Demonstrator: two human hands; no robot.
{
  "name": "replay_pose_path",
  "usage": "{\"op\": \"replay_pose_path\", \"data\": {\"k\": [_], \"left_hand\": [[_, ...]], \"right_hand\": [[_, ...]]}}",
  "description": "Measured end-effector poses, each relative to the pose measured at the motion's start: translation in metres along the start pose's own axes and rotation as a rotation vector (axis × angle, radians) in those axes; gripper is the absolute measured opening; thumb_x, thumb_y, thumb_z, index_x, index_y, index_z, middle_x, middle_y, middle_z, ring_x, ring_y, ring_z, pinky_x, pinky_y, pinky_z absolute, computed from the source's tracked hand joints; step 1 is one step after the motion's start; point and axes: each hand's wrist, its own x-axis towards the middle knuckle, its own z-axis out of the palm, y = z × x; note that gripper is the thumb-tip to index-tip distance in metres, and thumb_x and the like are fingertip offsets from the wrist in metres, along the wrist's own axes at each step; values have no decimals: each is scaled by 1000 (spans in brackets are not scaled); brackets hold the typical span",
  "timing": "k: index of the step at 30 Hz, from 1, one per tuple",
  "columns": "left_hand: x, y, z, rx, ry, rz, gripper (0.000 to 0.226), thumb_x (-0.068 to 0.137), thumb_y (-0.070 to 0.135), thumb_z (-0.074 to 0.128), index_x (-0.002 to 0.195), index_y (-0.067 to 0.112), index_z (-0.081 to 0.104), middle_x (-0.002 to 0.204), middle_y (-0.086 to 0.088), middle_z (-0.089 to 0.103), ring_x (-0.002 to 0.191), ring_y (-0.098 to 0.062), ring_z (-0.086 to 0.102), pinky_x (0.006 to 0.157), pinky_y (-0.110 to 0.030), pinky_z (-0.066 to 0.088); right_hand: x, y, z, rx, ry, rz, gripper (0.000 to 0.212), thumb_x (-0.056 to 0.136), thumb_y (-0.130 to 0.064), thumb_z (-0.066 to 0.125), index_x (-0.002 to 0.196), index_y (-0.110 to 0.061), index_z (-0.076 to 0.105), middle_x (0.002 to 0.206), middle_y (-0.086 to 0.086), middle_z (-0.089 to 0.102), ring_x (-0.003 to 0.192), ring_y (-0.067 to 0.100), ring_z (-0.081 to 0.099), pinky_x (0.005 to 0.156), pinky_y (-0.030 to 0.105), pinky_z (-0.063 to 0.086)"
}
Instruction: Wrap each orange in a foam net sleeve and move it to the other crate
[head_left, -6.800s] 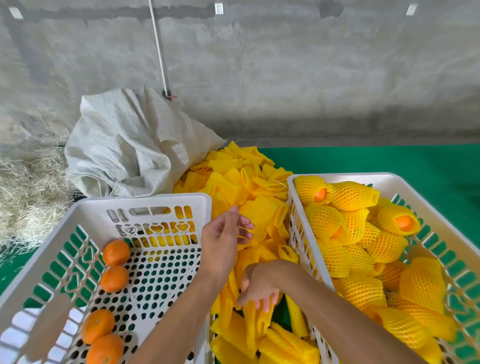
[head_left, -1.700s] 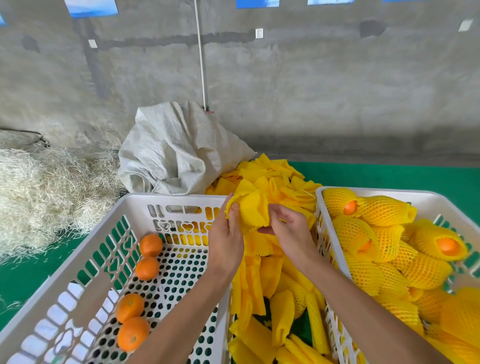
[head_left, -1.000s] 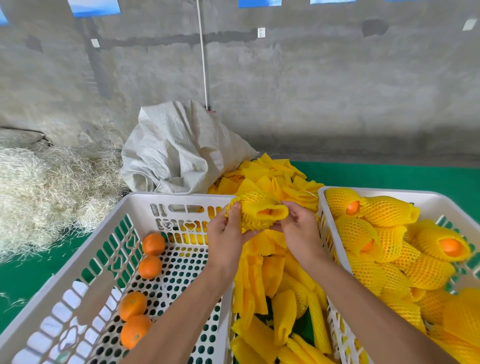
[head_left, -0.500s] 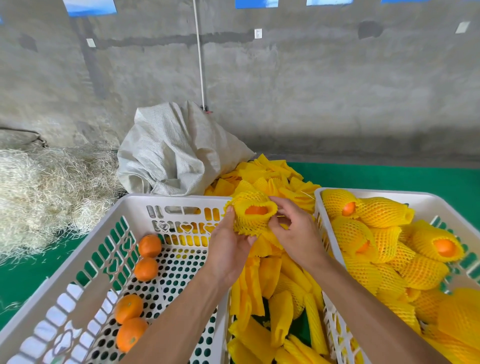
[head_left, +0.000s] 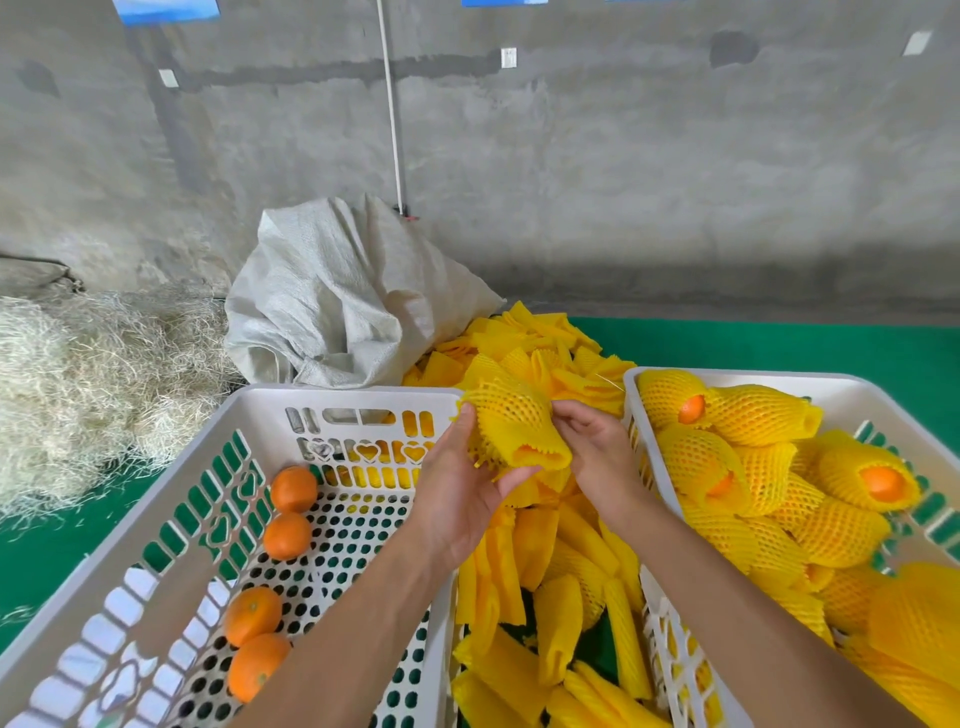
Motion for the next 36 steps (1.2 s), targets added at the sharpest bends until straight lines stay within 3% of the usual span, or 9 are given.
{"op": "replay_pose_path", "data": {"k": [4, 9, 13, 17, 22, 26, 31, 34, 36], "left_hand": [[0, -2, 3, 7, 17, 2, 54, 101, 46, 57, 145, 14, 58, 134, -17, 69, 123, -34, 68, 81, -48, 64], [-1, -3, 5, 41, 9, 25, 50, 105, 45, 52, 144, 14, 58, 131, -15, 71, 122, -34, 69, 87, -50, 63], [-1, -6, 6, 171, 12, 30, 50, 104, 48, 52, 142, 16, 60, 129, -13, 73, 123, -35, 68, 107, -63, 50], [-4, -5, 6, 184, -56, 13, 57, 98, 49, 57, 142, 14, 59, 132, -11, 72, 122, -29, 69, 87, -49, 62], [-2, -3, 6, 146, -122, -17, 60, 97, 50, 57, 144, 14, 54, 137, -13, 69, 126, -33, 66, 104, -63, 52], [-6, -3, 8, 128, -152, 30, 57, 99, 43, 62, 143, 8, 55, 139, -17, 66, 127, -35, 65, 93, -54, 61], [-4, -1, 1, 29, -111, 129, 49, 109, 27, 52, 151, 2, 46, 147, -18, 59, 137, -34, 58, 113, -56, 46], [-1, -2, -1, 85, -41, 182, 42, 113, 24, 41, 148, 3, 51, 144, -15, 63, 135, -27, 60, 117, -53, 44], [0, -3, -1, 137, -13, 190, 42, 114, 25, 38, 146, 3, 54, 141, -15, 65, 135, -26, 60, 117, -50, 43]], "right_hand": [[3, 3, -2, 36, 10, 83, 24, 103, -1, 51, 113, -2, 72, 110, 14, 75, 97, 21, 71, 81, 28, 56], [3, 1, 0, 159, -23, 149, 25, 103, -28, 58, 112, -13, 75, 114, 5, 75, 108, 20, 71, 87, 32, 60], [5, 5, 1, 237, 10, 206, 25, 99, -32, 62, 109, -13, 74, 113, 8, 76, 109, 24, 71, 90, 36, 58], [8, 9, 1, 254, 74, 233, 25, 100, -32, 61, 101, -9, 71, 97, 6, 75, 94, 23, 70, 85, 38, 56], [9, 5, 5, 156, 74, 331, 23, 100, -30, 62, 99, -12, 74, 79, -4, 76, 80, 14, 71, 76, 29, 57], [5, 11, -2, 26, 146, 169, 27, 104, -7, 55, 114, 15, 65, 108, 29, 70, 97, 37, 66, 64, 12, 52], [-1, 13, 2, -239, -55, 42, 33, 102, -7, 51, 129, -26, 58, 118, -6, 69, 101, 18, 69, 69, 23, 57], [-1, 18, 10, -207, -180, 61, 40, 91, -26, 58, 129, -38, 56, 121, -9, 69, 110, 15, 68, 87, 39, 60], [-3, 19, 12, -168, -228, 65, 49, 87, -43, 68, 134, -38, 54, 126, -12, 69, 116, 11, 65, 96, 36, 56]]}}
